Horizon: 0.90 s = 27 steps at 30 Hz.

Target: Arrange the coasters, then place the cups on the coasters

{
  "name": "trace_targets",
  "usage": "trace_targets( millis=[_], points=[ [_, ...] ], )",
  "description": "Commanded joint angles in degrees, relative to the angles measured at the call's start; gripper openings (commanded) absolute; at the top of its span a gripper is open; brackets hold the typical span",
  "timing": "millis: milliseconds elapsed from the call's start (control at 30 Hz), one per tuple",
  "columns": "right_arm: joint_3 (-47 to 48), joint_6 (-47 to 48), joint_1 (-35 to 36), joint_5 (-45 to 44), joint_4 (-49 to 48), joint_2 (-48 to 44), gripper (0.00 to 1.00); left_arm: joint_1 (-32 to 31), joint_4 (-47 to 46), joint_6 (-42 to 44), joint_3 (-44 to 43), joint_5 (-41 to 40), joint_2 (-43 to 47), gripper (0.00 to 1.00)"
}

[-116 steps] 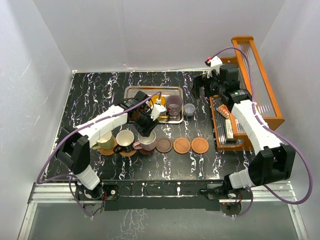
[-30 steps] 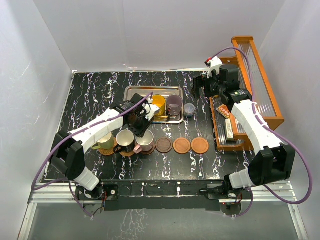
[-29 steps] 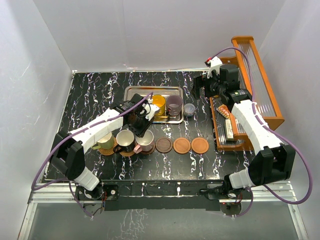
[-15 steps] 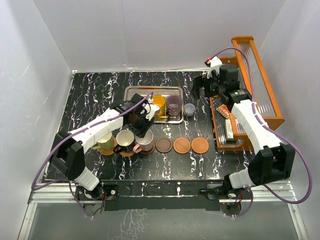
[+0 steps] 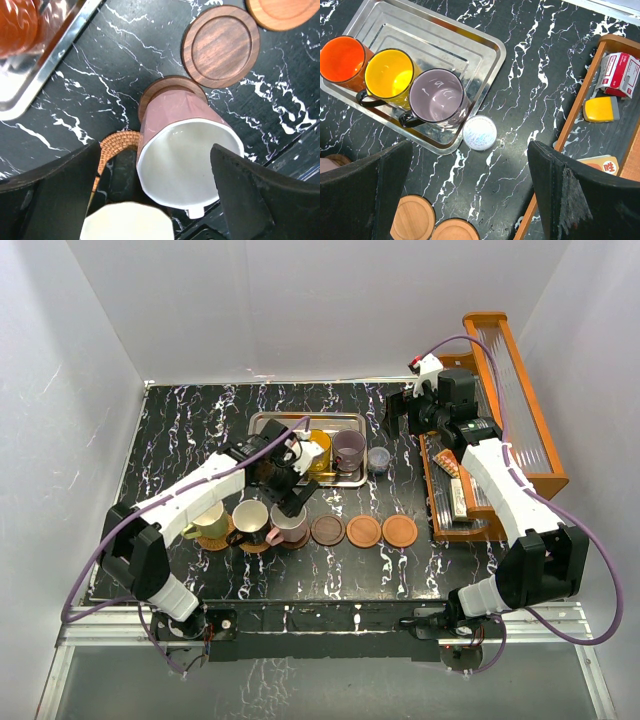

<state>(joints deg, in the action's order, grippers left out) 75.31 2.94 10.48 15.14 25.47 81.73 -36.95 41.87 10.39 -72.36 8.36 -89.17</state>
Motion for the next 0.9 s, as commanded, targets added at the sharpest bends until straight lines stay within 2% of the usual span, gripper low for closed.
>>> trace_targets(
  millis=[0,200,367,600,867],
  points=[
    [2.4,0.7,-0.1,0.0,-1.9,-0.4,0.98,-0.2,1.7,4.8,-3.7,2.4,3.9,0.98],
    [2.7,0.8,-0.2,0.2,-1.9,-0.4,0.98,-0.3,-0.9,13.7,-4.2,3.6,9.5,0.99],
    [2.9,0.8,-0.2,0.5,-1.8,0.5,0.98,-0.3,0.2,24.6,-7.4,3.1,9.4,0.99],
    [5.3,1.6,-0.2,0.3,0.7,2.9,0.98,-3.0,-3.0,33.9,-5.2,-6.2,11.9,0.99],
    [11.9,3.2,-0.2,0.1,6.2,7.2,0.98,-6.7,-8.1,36.9,3.4,-18.2,13.2,0.99]
  ],
)
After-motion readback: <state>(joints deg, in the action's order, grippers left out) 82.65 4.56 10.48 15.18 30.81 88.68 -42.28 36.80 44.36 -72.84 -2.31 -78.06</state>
